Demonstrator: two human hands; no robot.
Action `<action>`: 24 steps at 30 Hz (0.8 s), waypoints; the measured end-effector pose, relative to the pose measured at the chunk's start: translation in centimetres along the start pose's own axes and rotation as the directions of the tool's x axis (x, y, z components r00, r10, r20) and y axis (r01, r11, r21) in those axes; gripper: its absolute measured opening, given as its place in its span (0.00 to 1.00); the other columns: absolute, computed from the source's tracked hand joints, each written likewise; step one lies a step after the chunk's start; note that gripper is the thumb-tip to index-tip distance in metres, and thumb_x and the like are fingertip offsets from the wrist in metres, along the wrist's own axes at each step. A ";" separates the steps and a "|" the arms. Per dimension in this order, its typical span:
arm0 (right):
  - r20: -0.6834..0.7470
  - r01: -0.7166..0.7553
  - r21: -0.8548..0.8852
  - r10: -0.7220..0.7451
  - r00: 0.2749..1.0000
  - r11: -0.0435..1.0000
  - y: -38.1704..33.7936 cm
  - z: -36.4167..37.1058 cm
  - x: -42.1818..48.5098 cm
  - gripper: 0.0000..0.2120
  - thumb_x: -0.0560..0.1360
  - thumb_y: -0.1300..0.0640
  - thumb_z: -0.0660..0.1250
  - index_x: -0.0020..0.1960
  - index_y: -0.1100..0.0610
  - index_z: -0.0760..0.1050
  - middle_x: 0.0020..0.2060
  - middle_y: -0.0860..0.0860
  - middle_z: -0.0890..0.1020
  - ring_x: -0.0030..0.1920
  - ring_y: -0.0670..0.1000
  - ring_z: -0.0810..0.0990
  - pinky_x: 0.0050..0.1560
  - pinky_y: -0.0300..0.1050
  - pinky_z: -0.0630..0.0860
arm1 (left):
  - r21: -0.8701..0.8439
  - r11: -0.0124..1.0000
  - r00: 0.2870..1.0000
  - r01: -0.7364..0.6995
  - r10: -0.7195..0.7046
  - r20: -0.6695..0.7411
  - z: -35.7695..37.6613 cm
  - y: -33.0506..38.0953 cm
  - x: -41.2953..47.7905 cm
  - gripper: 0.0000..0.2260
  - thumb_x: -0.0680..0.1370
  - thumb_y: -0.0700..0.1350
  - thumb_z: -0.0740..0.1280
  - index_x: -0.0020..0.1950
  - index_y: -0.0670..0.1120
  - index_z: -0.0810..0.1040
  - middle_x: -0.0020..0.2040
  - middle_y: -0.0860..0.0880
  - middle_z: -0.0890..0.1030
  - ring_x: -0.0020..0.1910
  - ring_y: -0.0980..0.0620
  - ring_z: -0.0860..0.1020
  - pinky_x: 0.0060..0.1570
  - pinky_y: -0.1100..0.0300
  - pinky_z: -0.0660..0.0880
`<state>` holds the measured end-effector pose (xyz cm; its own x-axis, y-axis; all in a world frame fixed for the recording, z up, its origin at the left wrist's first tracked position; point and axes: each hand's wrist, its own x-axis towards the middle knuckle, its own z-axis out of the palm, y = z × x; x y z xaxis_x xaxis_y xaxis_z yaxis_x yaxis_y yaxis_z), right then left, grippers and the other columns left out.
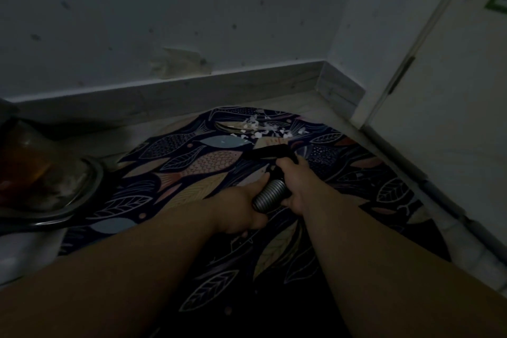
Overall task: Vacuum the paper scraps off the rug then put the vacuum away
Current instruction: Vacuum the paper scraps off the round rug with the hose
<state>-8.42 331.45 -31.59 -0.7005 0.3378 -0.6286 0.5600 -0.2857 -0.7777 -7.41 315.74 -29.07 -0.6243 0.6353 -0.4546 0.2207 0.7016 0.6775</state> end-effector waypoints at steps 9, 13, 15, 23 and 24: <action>-0.011 0.004 0.040 -0.003 1.000 0.999 -0.2 -5.3 0.6 0.35 0.80 0.54 0.62 0.79 0.41 0.46 0.57 0.55 0.74 0.49 0.58 0.78 0.46 0.55 0.80 | 0.156 0.988 1.000 -0.023 0.021 0.012 2.5 3.7 2.8 0.42 0.76 0.49 0.67 0.76 0.56 0.38 0.66 0.48 0.73 0.56 0.54 0.75 0.48 0.73 0.66; -0.028 -0.007 0.059 0.008 1.000 0.998 -0.1 -7.4 0.7 0.35 0.80 0.53 0.62 0.78 0.40 0.46 0.62 0.56 0.72 0.47 0.59 0.78 0.39 0.52 0.79 | 0.175 0.984 0.999 -0.035 0.029 0.038 3.8 4.7 4.2 0.42 0.76 0.48 0.67 0.76 0.56 0.37 0.67 0.47 0.73 0.61 0.52 0.73 0.58 0.69 0.67; -0.054 -0.006 0.063 0.009 0.999 0.998 -0.1 -8.5 0.9 0.35 0.80 0.52 0.62 0.78 0.39 0.47 0.62 0.56 0.72 0.49 0.59 0.78 0.45 0.56 0.80 | 0.191 0.981 0.998 -0.046 0.039 0.041 4.3 5.3 4.8 0.42 0.76 0.48 0.68 0.75 0.55 0.37 0.68 0.47 0.71 0.63 0.51 0.72 0.60 0.68 0.66; -0.121 0.028 0.070 -0.019 0.992 0.997 -0.3 -11.2 1.3 0.34 0.80 0.52 0.62 0.78 0.40 0.46 0.58 0.54 0.70 0.48 0.57 0.76 0.38 0.51 0.78 | 0.228 0.972 0.996 -0.058 0.041 0.078 5.2 7.6 6.4 0.42 0.77 0.49 0.67 0.76 0.56 0.37 0.75 0.45 0.62 0.69 0.50 0.68 0.61 0.70 0.63; -0.127 0.030 0.071 -0.021 0.992 0.997 -0.2 -11.3 1.4 0.34 0.80 0.52 0.62 0.78 0.40 0.46 0.58 0.54 0.70 0.47 0.56 0.76 0.35 0.50 0.77 | 0.233 0.971 0.996 -0.056 0.038 0.082 5.2 7.6 6.5 0.42 0.76 0.49 0.67 0.76 0.56 0.37 0.74 0.44 0.64 0.67 0.49 0.70 0.63 0.67 0.66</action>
<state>-4.49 342.14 -32.38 -0.6500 0.4548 -0.6088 0.5062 -0.3384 -0.7933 -5.89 326.95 -29.90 -0.5518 0.6856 -0.4749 0.4237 0.7209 0.5485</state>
